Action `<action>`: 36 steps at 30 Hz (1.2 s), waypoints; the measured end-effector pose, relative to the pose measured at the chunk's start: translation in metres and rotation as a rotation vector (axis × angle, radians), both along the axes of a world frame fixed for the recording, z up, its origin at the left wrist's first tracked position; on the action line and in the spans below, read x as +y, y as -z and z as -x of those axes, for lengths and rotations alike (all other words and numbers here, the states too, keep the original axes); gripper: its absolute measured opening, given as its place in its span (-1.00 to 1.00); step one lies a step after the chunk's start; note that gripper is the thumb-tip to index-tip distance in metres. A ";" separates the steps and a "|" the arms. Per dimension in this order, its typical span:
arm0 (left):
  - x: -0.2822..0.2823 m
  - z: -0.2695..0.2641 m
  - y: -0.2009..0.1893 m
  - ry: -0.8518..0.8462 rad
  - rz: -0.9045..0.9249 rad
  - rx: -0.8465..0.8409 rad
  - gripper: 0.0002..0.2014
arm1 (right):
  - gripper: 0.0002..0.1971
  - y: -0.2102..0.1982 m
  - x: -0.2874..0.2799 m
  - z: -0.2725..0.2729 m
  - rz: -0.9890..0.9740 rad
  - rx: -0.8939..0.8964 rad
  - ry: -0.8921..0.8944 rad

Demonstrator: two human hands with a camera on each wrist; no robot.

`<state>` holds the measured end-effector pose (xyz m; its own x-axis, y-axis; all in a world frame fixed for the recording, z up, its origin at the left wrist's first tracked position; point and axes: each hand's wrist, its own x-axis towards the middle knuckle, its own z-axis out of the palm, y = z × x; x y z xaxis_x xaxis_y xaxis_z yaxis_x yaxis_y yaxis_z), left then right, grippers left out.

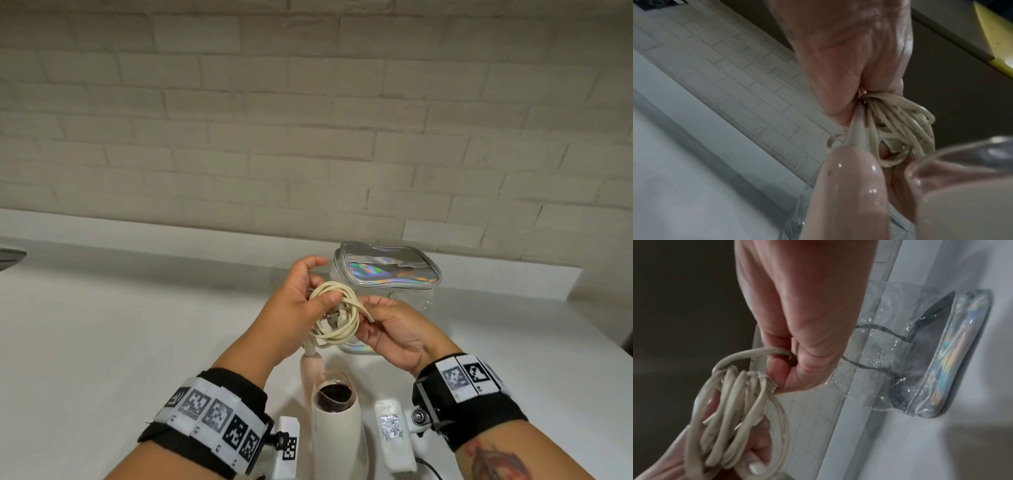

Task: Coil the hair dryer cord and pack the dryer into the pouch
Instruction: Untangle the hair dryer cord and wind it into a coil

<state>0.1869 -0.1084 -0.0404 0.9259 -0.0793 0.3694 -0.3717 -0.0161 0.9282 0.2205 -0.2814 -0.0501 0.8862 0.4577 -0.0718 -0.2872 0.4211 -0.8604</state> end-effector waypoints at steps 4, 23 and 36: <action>0.006 0.000 0.003 0.023 -0.076 0.000 -0.36 | -0.79 0.004 -0.002 -0.004 -0.007 0.024 0.035; -0.006 -0.002 0.020 -0.117 -0.019 0.107 -0.74 | -0.79 0.008 0.007 -0.005 0.022 0.075 -0.003; -0.025 -0.007 0.008 -0.196 0.076 0.112 -0.65 | -0.63 0.000 0.016 0.007 -0.226 -0.038 -0.093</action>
